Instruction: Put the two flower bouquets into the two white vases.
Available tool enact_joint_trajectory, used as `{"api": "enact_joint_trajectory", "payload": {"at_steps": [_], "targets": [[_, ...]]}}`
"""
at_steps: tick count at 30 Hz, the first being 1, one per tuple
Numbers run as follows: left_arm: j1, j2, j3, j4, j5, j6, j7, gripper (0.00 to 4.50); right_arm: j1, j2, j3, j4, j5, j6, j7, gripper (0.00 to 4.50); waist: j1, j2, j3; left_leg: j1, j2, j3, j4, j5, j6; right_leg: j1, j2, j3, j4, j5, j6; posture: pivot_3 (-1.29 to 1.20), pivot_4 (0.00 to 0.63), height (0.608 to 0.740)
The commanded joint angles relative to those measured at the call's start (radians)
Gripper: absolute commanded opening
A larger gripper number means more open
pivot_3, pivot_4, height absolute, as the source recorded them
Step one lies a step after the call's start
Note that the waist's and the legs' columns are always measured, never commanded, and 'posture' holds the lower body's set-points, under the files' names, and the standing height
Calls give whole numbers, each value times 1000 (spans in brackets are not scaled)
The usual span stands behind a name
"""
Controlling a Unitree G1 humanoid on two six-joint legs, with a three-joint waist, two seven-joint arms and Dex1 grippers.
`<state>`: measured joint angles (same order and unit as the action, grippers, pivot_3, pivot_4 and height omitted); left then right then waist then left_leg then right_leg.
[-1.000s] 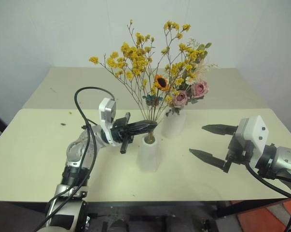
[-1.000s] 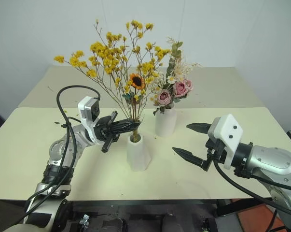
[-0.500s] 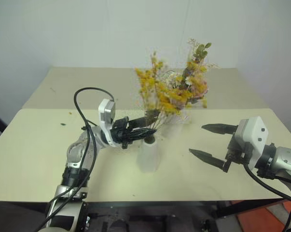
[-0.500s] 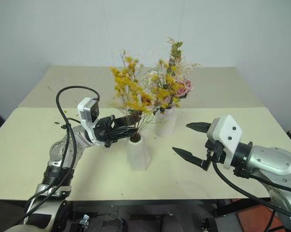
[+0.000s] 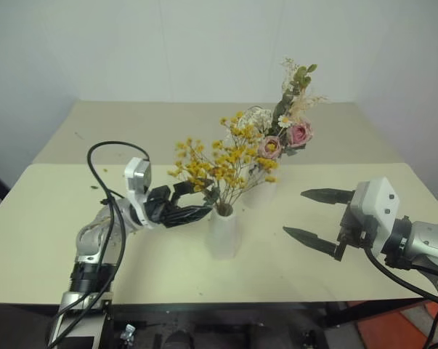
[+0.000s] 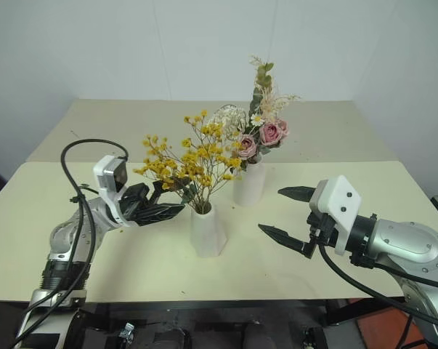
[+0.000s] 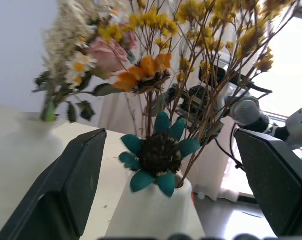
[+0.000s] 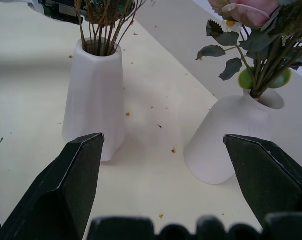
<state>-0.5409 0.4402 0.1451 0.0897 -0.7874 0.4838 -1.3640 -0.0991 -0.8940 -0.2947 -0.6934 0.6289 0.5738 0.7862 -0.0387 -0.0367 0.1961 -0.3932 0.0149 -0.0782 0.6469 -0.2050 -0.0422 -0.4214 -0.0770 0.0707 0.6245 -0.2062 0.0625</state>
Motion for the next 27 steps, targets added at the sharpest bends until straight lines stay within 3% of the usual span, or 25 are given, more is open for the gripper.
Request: {"api": "enact_joint_trajectory", "payload": {"at_steps": [1,14,21,27], "targets": [[-11,46,101,-87,-72,16,57,4449,21,-17,-73,-9,5,-23,20,4500,1,0,0,0,0,0,0,0,0,0,0,0,0,0,0,0,150,740],[115,309,211,-189,1,-40,87,4449,206,-65,-354,42,44,-44,224,4500,1,0,0,1,1,1,-1,0,0,0,0,0,0,-1,-1,0,150,740],[119,329,214,-179,41,-81,131,4449,212,-120,-490,130,72,-53,352,4500,2,0,0,1,1,1,-1,0,0,0,0,0,0,-1,-1,0,150,740],[153,330,218,-215,62,-102,161,4449,198,-144,-476,142,93,7,304,4500,-3,0,0,1,1,1,-2,0,0,0,0,0,0,-1,-1,0,150,740]]}}
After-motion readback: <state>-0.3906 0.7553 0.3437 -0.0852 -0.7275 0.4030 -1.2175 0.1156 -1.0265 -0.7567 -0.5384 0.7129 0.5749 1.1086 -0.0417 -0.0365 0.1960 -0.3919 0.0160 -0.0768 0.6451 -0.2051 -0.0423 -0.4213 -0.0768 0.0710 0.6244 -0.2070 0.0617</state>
